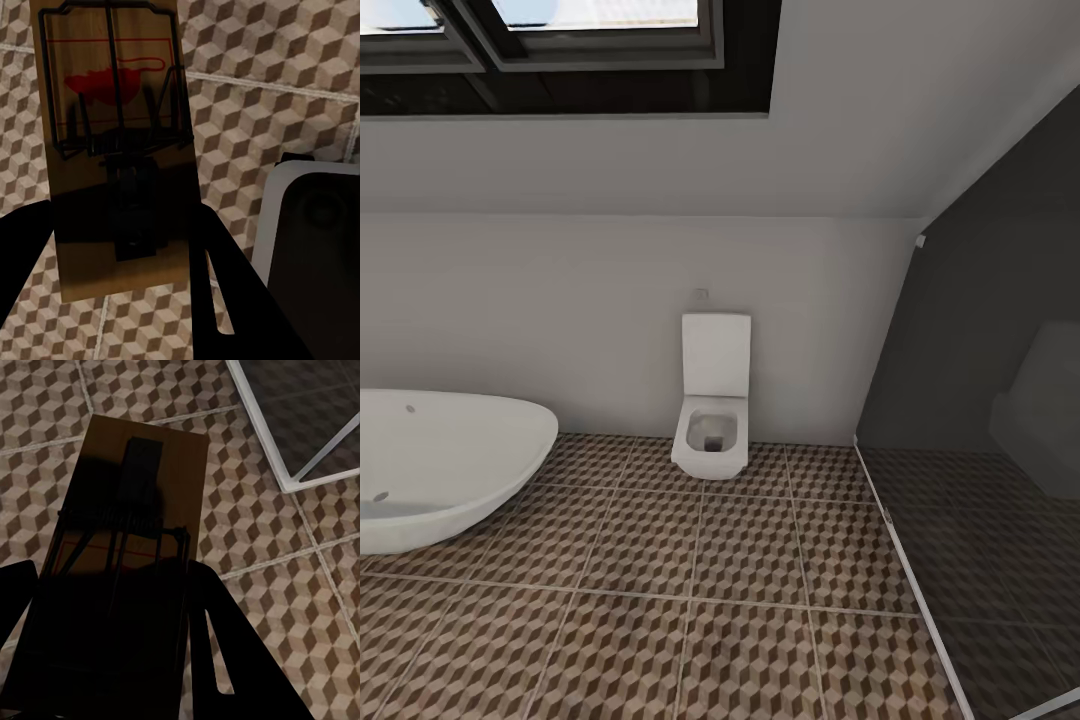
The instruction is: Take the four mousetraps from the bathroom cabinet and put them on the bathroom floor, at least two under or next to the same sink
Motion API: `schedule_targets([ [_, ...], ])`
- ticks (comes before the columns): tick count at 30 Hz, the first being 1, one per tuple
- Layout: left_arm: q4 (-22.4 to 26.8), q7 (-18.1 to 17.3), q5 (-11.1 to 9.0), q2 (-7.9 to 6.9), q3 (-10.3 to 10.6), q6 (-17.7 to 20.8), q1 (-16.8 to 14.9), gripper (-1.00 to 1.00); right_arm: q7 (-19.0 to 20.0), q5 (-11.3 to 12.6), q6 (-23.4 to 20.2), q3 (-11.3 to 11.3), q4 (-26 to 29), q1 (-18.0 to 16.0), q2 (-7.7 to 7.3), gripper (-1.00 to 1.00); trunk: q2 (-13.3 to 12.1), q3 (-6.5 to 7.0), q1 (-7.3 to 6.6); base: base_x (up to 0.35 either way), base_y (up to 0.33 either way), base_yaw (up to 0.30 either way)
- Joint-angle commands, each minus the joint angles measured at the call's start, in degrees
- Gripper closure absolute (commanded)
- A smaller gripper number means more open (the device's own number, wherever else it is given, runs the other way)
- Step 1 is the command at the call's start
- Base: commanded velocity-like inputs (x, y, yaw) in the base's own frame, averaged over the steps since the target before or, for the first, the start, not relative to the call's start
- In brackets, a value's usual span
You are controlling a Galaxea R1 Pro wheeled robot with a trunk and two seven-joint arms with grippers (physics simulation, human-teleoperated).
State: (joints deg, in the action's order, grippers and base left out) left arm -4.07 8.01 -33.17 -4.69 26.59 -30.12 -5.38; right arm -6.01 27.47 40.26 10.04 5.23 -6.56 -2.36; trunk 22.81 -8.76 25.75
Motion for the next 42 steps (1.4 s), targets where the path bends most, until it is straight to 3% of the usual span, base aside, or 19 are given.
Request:
schedule_targets([
  [1,-0.14,0.34,0.12,0.03,0.4,-0.2,-0.07,1.0,-0.49,0.12,0.09,0.51,0.02,-0.03,-0.01,1.0,0.11,-0.11,0.03,0.0,0.0,0.0],
  [42,-0.14,0.34,0.12,0.03,0.4,-0.16,-0.07,1.0,-0.49,0.12,0.09,0.51,0.03,-0.03,-0.01,1.0,0.11,-0.11,0.03,0.0,0.0,0.0],
])
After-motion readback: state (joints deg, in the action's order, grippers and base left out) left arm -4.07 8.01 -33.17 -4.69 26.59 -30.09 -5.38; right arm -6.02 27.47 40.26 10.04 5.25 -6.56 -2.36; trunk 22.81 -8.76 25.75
